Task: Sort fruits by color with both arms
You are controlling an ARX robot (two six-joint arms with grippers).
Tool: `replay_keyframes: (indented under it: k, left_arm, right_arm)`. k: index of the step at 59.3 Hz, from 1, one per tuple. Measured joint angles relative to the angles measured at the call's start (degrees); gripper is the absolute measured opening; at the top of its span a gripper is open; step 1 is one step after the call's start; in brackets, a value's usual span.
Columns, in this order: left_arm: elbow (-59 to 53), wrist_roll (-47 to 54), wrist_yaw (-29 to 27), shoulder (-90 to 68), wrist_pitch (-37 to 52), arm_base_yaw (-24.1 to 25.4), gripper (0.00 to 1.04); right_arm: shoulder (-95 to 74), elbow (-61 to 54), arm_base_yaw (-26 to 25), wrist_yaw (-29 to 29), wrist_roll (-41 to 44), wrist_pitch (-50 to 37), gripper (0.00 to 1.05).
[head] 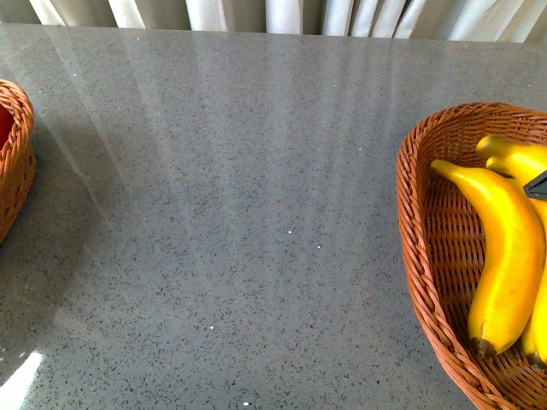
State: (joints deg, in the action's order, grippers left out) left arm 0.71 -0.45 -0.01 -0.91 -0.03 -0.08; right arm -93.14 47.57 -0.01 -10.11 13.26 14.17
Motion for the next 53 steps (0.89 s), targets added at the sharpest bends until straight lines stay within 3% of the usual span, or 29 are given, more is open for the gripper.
replay_keyframes:
  k: [16, 38, 51, 53]
  left_arm:
    - [0.00, 0.00, 0.00, 0.00, 0.00, 0.00, 0.96]
    - [0.00, -0.02, 0.00, 0.00, 0.00, 0.00, 0.96]
    - [0.00, 0.00, 0.00, 0.00, 0.00, 0.00, 0.96]
    - [0.00, 0.00, 0.02, 0.00, 0.00, 0.00, 0.96]
  right_arm:
    - [1.25, -0.15, -1.36, -2.47, -1.77, -0.20, 0.97]
    - [19.69, -6.62, -0.04, -11.52, -7.91, -9.03, 0.96]
    - [19.69, -7.19, 0.02, -11.28, -8.76, -9.18, 0.96]
    - [19.47, -8.90, 0.74, -7.67, -9.90, -13.90, 0.93]
